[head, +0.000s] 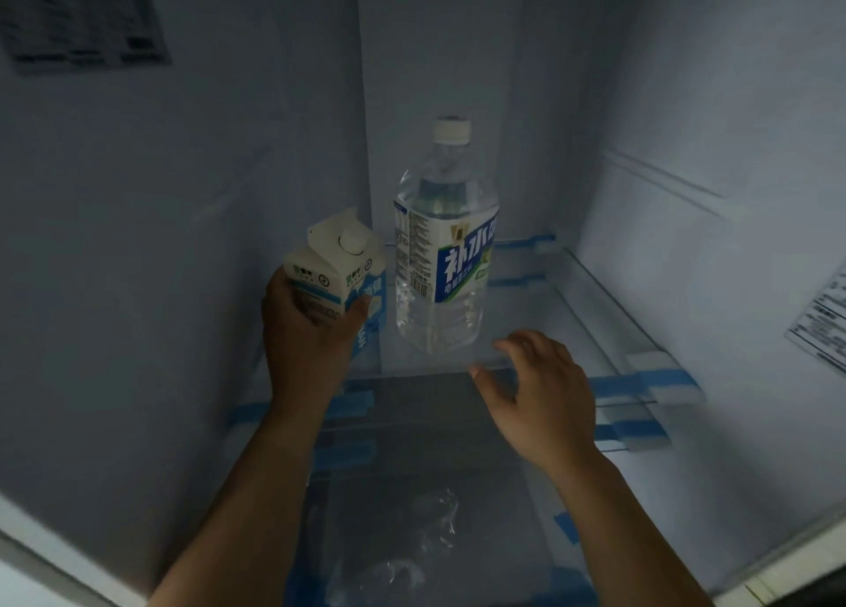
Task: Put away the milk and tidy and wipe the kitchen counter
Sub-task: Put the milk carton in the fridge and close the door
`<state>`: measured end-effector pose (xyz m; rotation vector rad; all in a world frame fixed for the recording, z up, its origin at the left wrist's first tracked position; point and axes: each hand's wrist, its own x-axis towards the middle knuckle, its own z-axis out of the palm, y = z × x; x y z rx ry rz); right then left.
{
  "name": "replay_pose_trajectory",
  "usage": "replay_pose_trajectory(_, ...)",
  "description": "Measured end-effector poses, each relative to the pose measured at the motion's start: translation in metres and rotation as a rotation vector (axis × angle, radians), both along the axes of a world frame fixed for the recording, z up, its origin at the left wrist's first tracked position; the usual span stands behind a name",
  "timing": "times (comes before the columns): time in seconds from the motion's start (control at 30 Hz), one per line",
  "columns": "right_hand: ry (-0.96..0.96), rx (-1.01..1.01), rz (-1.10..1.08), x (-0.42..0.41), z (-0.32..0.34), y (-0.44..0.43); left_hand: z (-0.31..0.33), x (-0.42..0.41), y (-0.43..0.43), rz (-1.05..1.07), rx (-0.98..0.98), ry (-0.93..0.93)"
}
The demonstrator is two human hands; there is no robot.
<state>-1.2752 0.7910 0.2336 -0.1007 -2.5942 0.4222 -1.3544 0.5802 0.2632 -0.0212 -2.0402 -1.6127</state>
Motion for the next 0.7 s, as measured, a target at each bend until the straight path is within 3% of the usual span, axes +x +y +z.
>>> replay_pose_trajectory(0.2,0.037,-0.024,0.023,0.006,0.001,-0.001,0.0,0.017,-0.008,-0.033,-0.112,-0.015)
replay_pose_trajectory(0.43,0.062,-0.099,0.029,0.041,0.002,0.007,-0.007,0.063,-0.006,-0.143,-0.271,0.088)
replay_pose_trajectory(0.57,0.087,-0.168,-0.016,0.087,0.014,0.01,-0.003,0.088,0.005,-0.3,-0.356,0.271)
replay_pose_trajectory(0.7,0.21,-0.146,-0.101,0.147,0.05,0.01,0.003,0.116,0.039,-0.574,-0.328,0.305)
